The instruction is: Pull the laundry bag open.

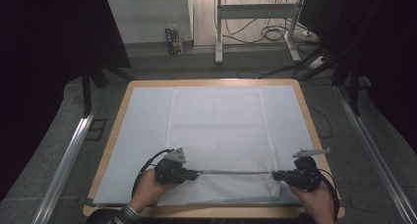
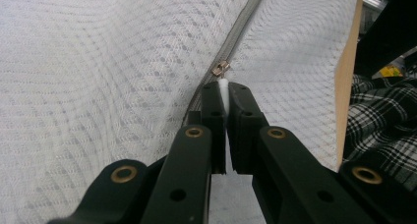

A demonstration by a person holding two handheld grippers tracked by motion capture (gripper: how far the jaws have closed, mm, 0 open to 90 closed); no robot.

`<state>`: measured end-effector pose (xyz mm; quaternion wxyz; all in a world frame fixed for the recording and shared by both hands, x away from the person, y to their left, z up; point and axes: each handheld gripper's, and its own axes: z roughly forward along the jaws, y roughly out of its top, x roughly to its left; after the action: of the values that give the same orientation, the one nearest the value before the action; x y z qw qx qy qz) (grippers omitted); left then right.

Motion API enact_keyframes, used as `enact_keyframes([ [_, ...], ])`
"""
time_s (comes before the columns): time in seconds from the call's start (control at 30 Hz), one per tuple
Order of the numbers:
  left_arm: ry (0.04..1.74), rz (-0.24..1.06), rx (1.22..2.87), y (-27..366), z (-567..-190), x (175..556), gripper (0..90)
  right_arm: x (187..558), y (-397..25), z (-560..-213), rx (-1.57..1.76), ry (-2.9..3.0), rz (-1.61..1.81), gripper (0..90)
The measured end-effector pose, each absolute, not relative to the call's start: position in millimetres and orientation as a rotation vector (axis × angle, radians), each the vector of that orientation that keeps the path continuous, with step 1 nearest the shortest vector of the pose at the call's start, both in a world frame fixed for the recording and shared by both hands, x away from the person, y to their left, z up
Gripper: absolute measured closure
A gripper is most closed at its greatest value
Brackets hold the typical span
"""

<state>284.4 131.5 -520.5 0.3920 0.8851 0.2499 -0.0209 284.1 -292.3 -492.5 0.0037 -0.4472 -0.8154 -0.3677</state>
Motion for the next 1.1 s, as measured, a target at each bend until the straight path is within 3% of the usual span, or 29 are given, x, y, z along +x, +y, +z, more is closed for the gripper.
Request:
enact_keyframes([
  [1.1,0.682,-0.036,2.235,155.3,-516.3,277.0,87.1,284.0,-291.9,-492.6,-1.397,-2.551,-1.151,85.4],
])
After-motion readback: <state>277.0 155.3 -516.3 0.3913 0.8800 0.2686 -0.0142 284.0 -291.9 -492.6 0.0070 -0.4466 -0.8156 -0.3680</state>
